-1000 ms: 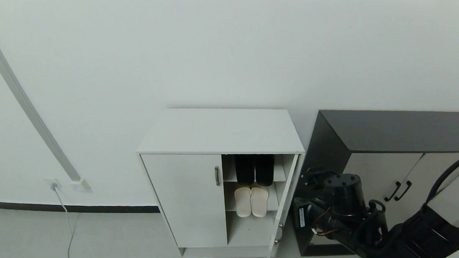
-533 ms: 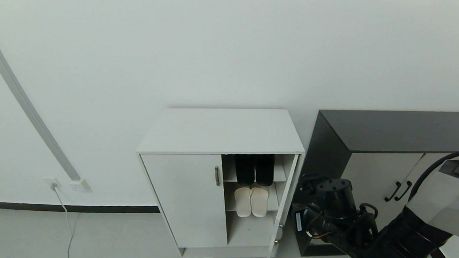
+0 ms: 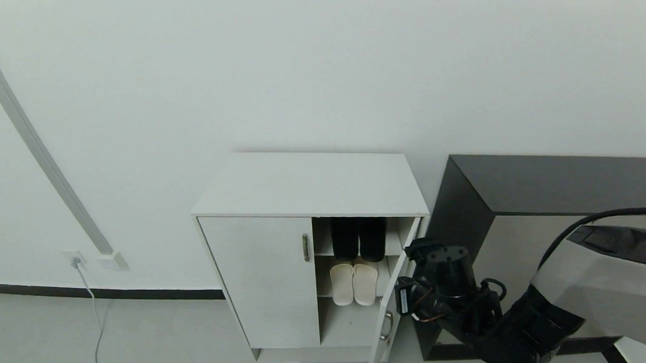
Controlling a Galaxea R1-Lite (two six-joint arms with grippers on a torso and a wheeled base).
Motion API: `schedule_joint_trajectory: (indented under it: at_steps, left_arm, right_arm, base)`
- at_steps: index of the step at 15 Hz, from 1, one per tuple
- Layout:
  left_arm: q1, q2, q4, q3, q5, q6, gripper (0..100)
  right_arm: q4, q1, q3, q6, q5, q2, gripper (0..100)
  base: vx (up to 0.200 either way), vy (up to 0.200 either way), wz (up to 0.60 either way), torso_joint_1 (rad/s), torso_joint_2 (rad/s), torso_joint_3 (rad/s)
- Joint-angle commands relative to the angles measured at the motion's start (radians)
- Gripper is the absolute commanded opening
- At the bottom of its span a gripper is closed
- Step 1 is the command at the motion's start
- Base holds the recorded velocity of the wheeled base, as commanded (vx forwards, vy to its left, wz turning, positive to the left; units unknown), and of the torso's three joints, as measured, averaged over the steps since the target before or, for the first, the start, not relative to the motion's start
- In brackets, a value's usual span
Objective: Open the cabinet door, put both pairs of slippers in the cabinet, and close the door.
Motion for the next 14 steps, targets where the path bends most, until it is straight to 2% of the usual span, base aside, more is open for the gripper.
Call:
schedule_joint_trajectory:
  at_steps: [1,14]
  left_arm:
    - [0.000,0.001,0.000,0.000,0.000,0.000,0]
    - [0.000,0.001,0.000,0.000,0.000,0.002,0]
  right_arm:
    - [0.000,0.000,-0.035,-0.002,0.000,0.043,0]
    - [0.003,-0.035,-0.353,-0.003,0.006,0.237,0]
  base:
    - [0.000,0.000,0.00,0.000,0.00,0.000]
    - [0.000,0.000,0.00,0.000,0.00,0.000]
